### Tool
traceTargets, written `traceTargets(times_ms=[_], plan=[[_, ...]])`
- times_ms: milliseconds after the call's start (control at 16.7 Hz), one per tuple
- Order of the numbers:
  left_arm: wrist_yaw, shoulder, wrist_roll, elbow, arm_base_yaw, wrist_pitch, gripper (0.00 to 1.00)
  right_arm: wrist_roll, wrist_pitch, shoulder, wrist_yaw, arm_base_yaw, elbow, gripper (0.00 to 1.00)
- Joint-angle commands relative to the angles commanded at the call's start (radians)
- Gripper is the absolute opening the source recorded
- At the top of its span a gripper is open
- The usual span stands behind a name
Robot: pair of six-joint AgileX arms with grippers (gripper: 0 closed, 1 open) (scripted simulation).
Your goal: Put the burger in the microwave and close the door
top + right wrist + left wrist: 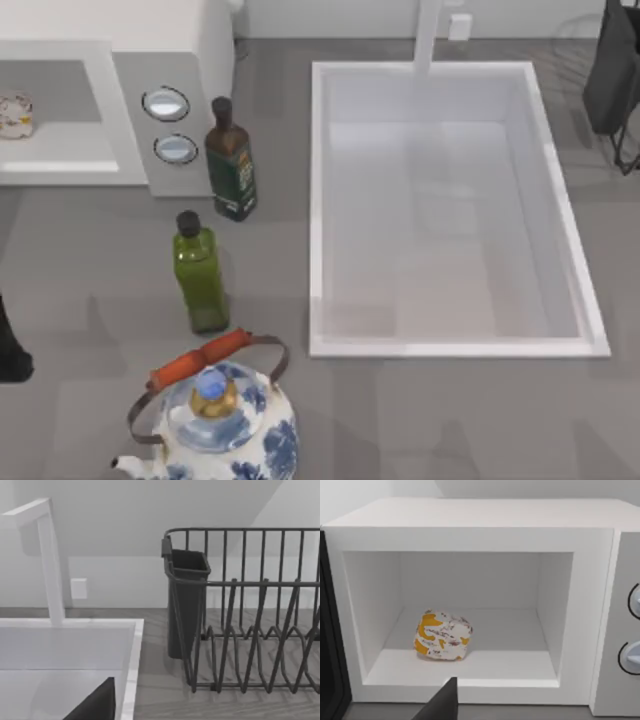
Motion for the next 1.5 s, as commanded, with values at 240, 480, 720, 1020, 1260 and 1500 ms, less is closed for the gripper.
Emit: traceTargets(times_ms=[240, 480, 720, 1020, 1260, 1500], plan=[[0.0, 0.0, 0.0, 0.0, 0.0, 0.0, 0.4, 0.0, 0.0, 0.0, 0.0, 0.0, 0.0, 1.0], [0.0, 0.0, 0.0, 0.0, 0.0, 0.0, 0.1, 0.0, 0.0, 0.0, 0.0, 0.0, 0.0, 1.0], [0.0, 0.0, 0.0, 0.0, 0.0, 0.0, 0.0, 0.0, 0.0, 0.0, 0.0, 0.0, 0.0, 1.0], [0.0, 0.0, 0.0, 0.0, 0.0, 0.0, 0.0, 0.0, 0.0, 0.0, 0.0, 0.0, 0.0, 1.0], [0.026, 0.029, 0.029, 0.032, 0.031, -0.01, 0.0, 0.0, 0.0, 0.0, 0.0, 0.0, 0.0, 1.0], [0.159, 0.214, 0.181, 0.22, 0.199, -0.085, 0.0, 0.0, 0.0, 0.0, 0.0, 0.0, 0.0, 1.0]])
